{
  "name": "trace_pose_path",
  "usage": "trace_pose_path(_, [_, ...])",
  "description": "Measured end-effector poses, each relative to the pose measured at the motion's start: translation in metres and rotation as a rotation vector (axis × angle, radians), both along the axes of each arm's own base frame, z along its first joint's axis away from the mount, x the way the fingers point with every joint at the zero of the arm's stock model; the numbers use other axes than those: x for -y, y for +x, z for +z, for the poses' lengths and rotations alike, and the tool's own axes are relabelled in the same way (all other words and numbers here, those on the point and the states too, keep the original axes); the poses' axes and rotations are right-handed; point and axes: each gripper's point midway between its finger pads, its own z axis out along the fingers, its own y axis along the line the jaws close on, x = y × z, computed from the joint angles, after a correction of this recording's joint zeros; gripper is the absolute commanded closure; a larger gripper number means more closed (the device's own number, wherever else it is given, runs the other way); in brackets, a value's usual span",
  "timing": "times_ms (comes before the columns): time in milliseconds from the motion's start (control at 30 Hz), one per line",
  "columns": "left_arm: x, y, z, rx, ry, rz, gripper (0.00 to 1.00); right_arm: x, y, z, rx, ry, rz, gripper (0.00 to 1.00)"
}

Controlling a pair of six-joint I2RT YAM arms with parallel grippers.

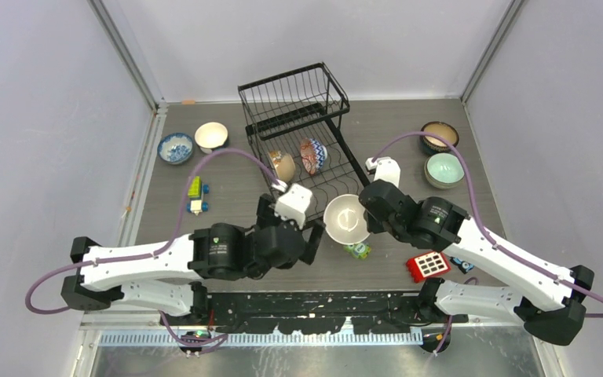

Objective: Unload the bowls from the dish rack
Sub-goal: Place the bowl at the center of the board.

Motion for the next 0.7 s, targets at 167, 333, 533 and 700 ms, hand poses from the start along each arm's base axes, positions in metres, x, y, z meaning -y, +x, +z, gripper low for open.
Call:
trace_pose_path(167, [0.005, 0.022, 0.022, -0.118, -0.298, 0.252, 0.0, 0.001, -0.002, -0.008, -0.02, 0.005, -0.023, 0.99])
trace_pose_path(333, [0.019, 0.032, 0.036, -0.178, -0.44, 0.356, 0.0, -0.001, -0.003, -0.009, -0.031, 0.033, -0.043, 0.99])
trace_pose_path(533, [0.04, 0.046, 0.007, -0.254, -0.416, 0.43, 0.15, -0.006, -0.005, -0.011, -0.054, 0.059, -0.055, 0.99])
trace_pose_path(700, [0.044, 0.055, -0.013, -0.291, -0.358, 0.473, 0.24, -0.007, -0.006, -0.014, -0.067, 0.058, -0.057, 0.99])
